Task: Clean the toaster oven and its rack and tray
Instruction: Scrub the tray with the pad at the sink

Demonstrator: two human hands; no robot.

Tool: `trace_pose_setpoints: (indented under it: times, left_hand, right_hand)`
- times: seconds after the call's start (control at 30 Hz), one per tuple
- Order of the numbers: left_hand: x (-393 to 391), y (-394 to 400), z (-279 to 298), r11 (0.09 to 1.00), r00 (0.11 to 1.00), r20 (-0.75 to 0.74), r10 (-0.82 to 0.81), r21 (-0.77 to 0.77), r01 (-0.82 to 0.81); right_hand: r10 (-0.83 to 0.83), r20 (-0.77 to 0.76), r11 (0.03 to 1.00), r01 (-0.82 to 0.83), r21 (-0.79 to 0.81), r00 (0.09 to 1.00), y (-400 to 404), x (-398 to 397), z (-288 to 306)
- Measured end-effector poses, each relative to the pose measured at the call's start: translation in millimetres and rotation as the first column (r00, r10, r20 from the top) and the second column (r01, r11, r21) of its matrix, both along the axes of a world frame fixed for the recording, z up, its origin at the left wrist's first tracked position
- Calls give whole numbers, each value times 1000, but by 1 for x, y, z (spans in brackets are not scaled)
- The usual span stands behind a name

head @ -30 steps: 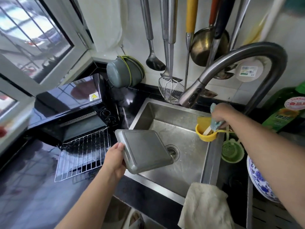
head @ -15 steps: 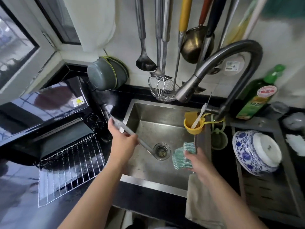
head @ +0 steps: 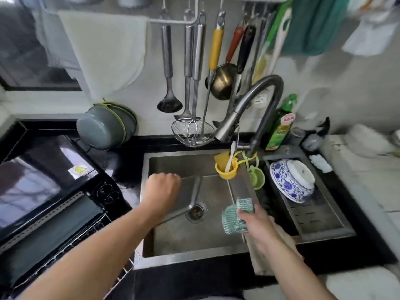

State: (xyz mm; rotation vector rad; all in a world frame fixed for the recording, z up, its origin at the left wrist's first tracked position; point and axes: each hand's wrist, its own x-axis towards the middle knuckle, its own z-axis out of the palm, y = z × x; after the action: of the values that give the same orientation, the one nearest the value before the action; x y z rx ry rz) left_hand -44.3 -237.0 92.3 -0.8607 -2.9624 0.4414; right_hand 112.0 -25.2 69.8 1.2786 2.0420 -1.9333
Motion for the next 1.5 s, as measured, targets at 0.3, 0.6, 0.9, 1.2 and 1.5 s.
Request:
trace_pose_setpoints:
  times: [0.3,0.6,0.9,1.2,1.5]
  left_hand:
    - [-33,-33,9,735,847,519,112,531,-422]
    - [96,-88,-35,-474,306,895,-324,127,-871]
    - [120,-84,-12,-610,341,825,-450,-6,-792]
    - [119,-89,-7,-609,403,760,-510,13,-793]
    - [129,-84,5,-548,518,675,-526,196,-813]
  right_hand:
    - [-64,-54,998,63,-13,997,18,15,10]
    - [-171,-169,981,152,-120,971,3,-2,29]
    - [513,-267,557,-80,827,816,-88,-45,90]
    - [850,173,163,-561,811,498,-107,-31,54]
    - [678,469,-63,-590,805,566,-101,-47,44]
